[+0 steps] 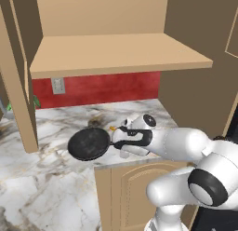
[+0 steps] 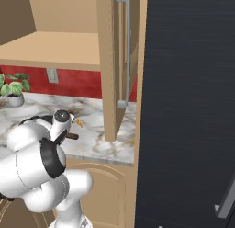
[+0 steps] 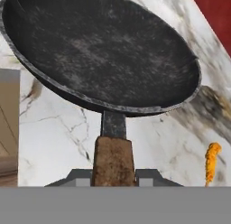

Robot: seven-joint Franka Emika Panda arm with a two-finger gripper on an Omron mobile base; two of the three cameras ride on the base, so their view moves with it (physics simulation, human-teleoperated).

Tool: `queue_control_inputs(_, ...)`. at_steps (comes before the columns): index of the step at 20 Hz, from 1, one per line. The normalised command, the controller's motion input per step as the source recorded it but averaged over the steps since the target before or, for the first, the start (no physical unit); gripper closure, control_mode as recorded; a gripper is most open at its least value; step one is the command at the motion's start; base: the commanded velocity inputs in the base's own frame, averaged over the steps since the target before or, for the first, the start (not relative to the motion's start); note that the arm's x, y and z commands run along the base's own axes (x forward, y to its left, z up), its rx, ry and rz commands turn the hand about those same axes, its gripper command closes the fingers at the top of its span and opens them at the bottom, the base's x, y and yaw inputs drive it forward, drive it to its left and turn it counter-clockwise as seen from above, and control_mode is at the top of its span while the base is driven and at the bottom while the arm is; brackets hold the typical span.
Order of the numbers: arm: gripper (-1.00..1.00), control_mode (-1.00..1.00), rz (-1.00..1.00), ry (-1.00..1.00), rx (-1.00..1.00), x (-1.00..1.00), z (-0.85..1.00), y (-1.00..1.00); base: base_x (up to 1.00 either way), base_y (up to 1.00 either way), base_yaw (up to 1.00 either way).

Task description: Retrieve the pan from the cabinet, then place the raw meat into the pan to avoid contamination.

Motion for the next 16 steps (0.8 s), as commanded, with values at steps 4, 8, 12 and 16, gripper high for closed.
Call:
queue_control_inputs(4,1.00,-1.00,-0.01,0.00,0.00,0.40,-0.27,0.00,0.00,0.00,0.00)
queue_control_inputs(8,1.00,-1.00,-0.01,0.00,0.00,0.39,-0.28,0.02,0.00,0.00,0.00)
queue_control_inputs(12,1.00,-1.00,-0.01,0.00,0.00,0.36,-0.30,0.02,0.00,0.00,0.00)
queue_control_inputs(16,1.00,-1.00,-0.01,0.00,0.00,0.33,-0.30,0.03,0.00,0.00,0.00)
